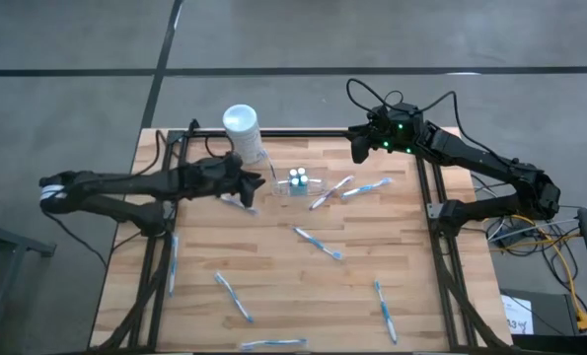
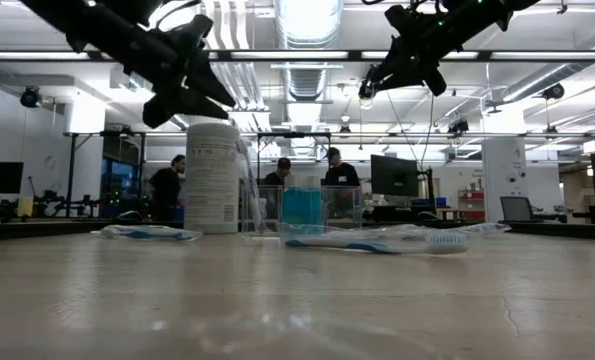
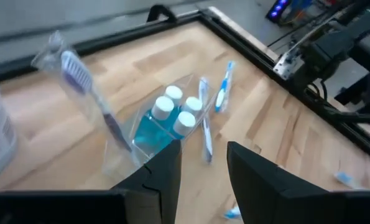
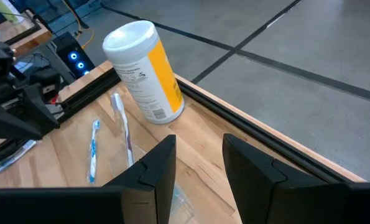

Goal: Pick & Place toothbrushing station
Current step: Put the violet toothbrush into the left of the transparent organizer

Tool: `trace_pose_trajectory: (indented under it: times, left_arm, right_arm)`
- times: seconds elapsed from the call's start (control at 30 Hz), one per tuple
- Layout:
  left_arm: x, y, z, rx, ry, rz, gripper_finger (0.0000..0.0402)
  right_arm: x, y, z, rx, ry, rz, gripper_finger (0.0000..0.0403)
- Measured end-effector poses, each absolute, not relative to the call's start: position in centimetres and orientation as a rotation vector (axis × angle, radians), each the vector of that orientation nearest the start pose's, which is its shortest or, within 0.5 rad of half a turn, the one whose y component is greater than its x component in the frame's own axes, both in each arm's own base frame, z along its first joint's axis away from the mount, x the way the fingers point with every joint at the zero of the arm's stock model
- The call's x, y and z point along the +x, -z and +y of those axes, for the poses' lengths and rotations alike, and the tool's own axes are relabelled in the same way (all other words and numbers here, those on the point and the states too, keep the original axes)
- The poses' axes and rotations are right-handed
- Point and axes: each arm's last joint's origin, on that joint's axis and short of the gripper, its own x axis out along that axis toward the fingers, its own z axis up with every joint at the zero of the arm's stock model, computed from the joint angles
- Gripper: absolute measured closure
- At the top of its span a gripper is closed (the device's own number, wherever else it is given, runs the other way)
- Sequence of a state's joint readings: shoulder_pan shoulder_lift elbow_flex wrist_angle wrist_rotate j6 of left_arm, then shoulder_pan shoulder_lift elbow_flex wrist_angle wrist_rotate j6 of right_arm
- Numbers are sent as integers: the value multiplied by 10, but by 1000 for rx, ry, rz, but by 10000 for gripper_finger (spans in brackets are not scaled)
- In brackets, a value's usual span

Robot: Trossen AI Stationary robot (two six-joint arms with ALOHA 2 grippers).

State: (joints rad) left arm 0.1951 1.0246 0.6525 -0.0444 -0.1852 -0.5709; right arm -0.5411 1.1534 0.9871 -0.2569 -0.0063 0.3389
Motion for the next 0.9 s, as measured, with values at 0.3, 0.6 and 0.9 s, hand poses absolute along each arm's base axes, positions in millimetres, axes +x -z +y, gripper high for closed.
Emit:
trace_pose_trajectory:
  times: [0.3,0.6,0.9]
  left_arm:
    - [238,-291,51,-475,-476,405,269]
    - [283,-291,59,-440,-481,675,269]
    - [328,-293,67,-398,-430,766,269]
  right_arm:
    - [217,-324,-130,442,593,320,275]
    - [217,-324,-130,442,593,320,275]
    - [217,-324,-130,442,593,320,275]
